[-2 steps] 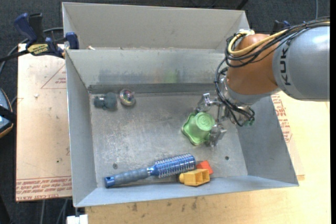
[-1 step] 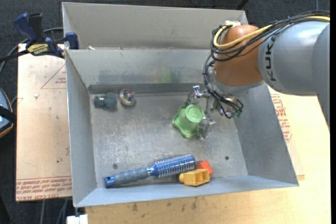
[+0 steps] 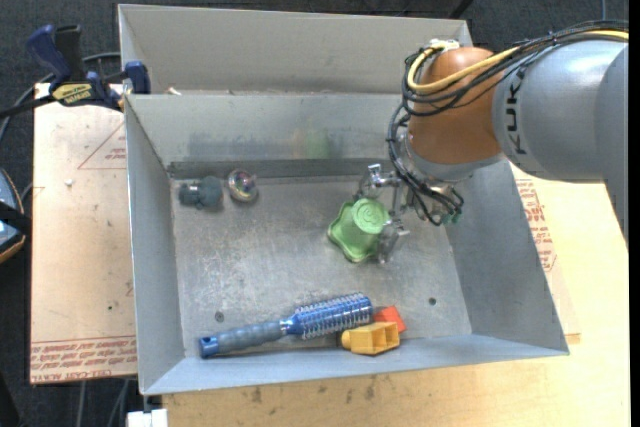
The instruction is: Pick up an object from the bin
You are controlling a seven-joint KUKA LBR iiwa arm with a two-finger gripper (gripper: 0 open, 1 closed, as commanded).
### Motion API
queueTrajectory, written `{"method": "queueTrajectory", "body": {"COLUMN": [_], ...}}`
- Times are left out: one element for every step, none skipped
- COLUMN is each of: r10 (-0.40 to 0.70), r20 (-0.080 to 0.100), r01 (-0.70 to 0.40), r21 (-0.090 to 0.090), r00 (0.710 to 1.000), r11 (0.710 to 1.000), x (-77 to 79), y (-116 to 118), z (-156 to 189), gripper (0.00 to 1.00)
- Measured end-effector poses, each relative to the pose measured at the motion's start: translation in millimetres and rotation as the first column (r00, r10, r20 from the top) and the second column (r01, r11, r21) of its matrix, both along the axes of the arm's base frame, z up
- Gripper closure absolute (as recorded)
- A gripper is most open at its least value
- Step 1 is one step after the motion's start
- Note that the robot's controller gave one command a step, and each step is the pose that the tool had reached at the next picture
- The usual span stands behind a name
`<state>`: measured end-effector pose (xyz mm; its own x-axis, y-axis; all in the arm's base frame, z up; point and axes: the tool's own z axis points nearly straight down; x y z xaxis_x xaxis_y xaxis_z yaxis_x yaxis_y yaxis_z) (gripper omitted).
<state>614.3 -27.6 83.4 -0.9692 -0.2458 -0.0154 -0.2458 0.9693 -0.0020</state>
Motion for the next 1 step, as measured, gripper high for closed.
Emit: {"method": "queueTrajectory", "body": {"r10": [0.382], "r20": [-0.005], "r01": [-0.382], "r21": [-0.006], "r00": [0.924], "r11": [0.924], "x": [14.6], "y": [-6.6], "z": [207.6], "gripper": [1.0]}}
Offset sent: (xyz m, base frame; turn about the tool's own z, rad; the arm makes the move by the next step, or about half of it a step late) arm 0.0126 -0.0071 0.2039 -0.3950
